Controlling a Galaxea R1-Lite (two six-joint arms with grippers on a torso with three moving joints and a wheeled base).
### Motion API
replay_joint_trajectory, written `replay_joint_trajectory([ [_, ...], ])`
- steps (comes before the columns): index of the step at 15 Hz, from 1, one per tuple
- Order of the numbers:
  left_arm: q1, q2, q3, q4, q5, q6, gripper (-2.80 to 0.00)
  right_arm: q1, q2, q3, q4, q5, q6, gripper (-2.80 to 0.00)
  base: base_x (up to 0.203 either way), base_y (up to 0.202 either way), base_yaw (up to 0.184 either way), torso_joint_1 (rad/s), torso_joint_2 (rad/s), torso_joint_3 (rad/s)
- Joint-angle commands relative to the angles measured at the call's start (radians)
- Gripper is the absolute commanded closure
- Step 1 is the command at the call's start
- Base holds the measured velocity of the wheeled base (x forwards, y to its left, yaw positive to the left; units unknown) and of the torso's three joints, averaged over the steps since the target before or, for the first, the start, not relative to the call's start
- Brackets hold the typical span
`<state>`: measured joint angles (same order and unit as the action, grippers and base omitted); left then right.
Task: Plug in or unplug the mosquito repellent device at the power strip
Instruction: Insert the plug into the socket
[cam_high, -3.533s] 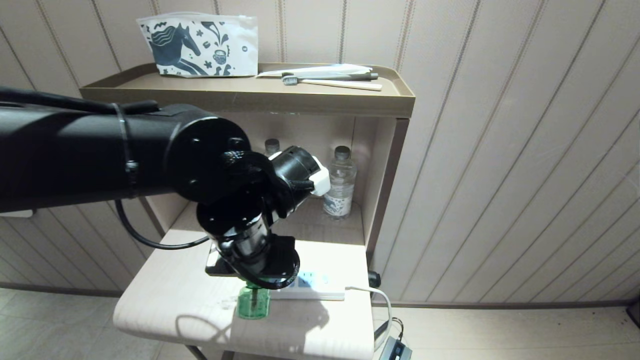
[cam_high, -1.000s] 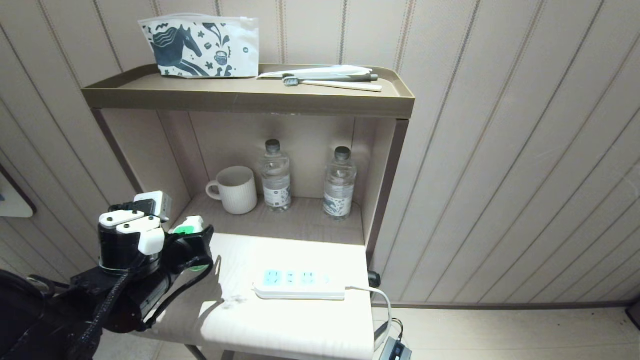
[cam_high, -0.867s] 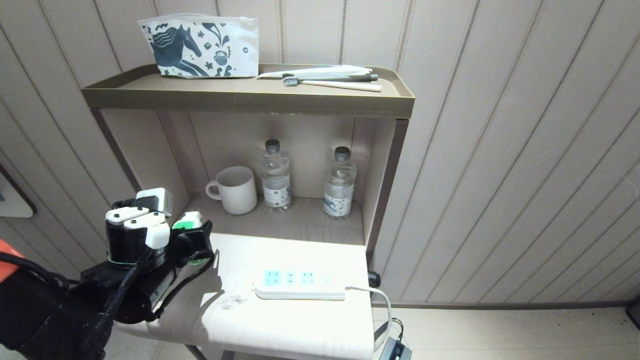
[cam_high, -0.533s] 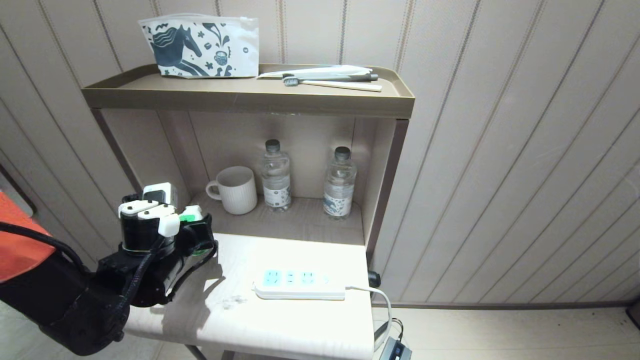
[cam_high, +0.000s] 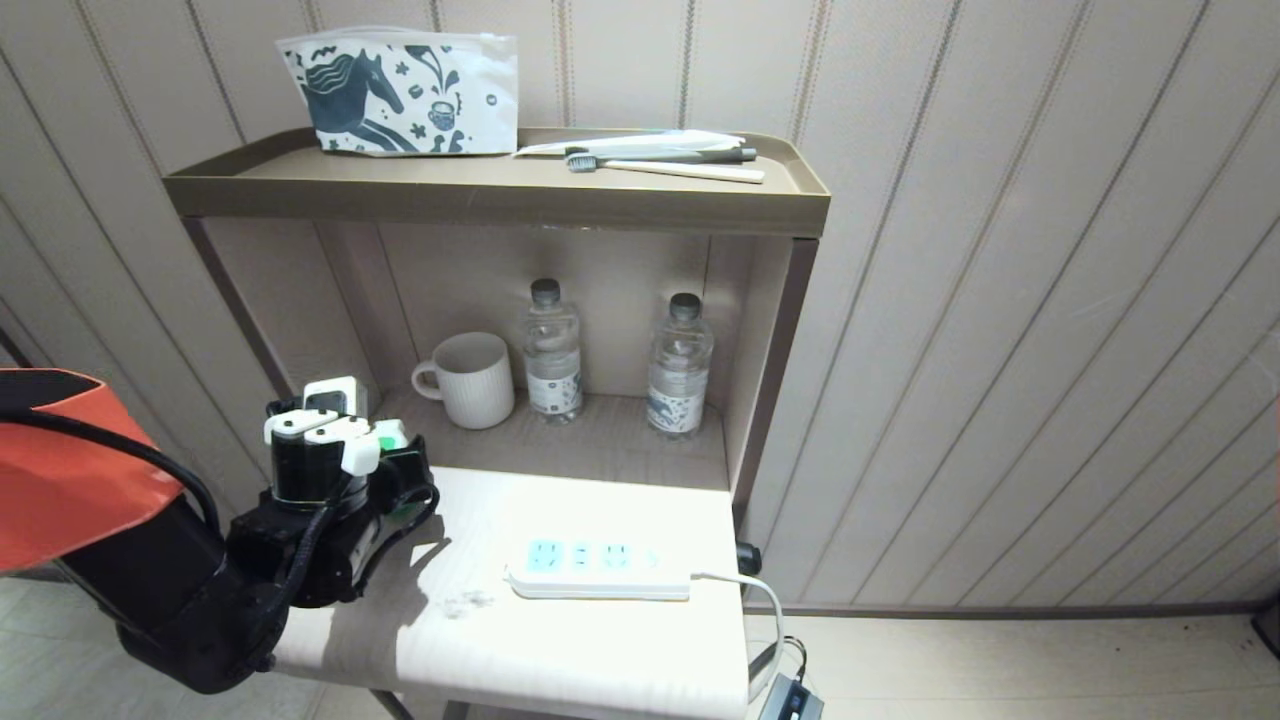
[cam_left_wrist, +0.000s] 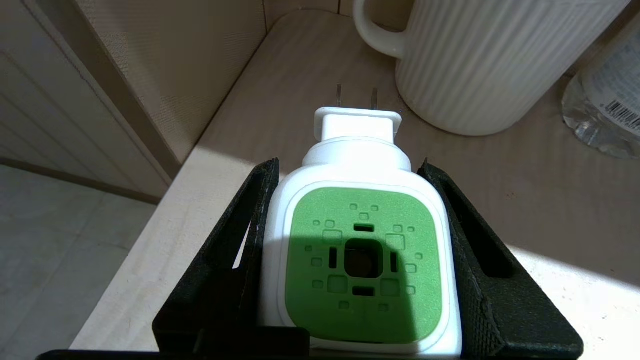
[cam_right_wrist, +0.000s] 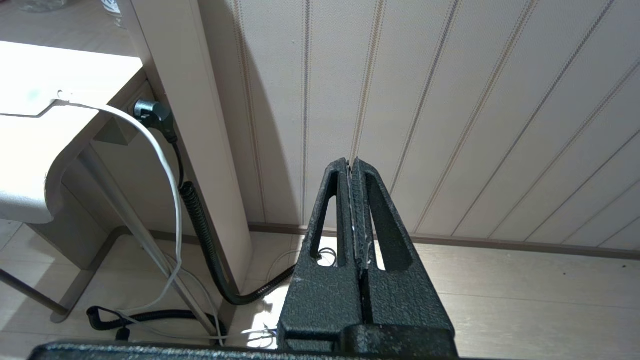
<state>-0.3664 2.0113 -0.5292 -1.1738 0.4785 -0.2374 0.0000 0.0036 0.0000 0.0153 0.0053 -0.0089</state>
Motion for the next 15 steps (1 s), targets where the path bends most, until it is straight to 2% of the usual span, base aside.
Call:
replay_joint_trajectory([
  [1, 0.003, 0.018, -0.006, -0.013, 0.003, -0.003, 0.00, 0.000, -0.001, 0.000, 0.000, 0.001, 0.000, 0.00, 0.000, 0.000, 0.000, 0.000, 0.00, 0.000],
  [7, 0.003, 0.023, -0.009, -0.013, 0.003, -0.003, 0.00, 0.000, -0.001, 0.000, 0.000, 0.001, 0.000, 0.00, 0.000, 0.000, 0.000, 0.000, 0.00, 0.000],
  [8, 0.003, 0.021, -0.009, -0.013, 0.003, -0.003, -1.88, 0.000, -0.001, 0.000, 0.000, 0.001, 0.000, 0.00, 0.000, 0.000, 0.000, 0.000, 0.00, 0.000],
  [9, 0.002, 0.021, -0.009, -0.013, 0.003, -0.003, -2.80, 0.000, -0.001, 0.000, 0.000, 0.001, 0.000, 0.00, 0.000, 0.000, 0.000, 0.000, 0.00, 0.000],
  [15, -0.002, 0.001, 0.000, -0.014, 0.003, -0.008, -2.80, 0.000, -0.001, 0.000, 0.000, 0.001, 0.000, 0.00, 0.000, 0.000, 0.000, 0.000, 0.00, 0.000],
])
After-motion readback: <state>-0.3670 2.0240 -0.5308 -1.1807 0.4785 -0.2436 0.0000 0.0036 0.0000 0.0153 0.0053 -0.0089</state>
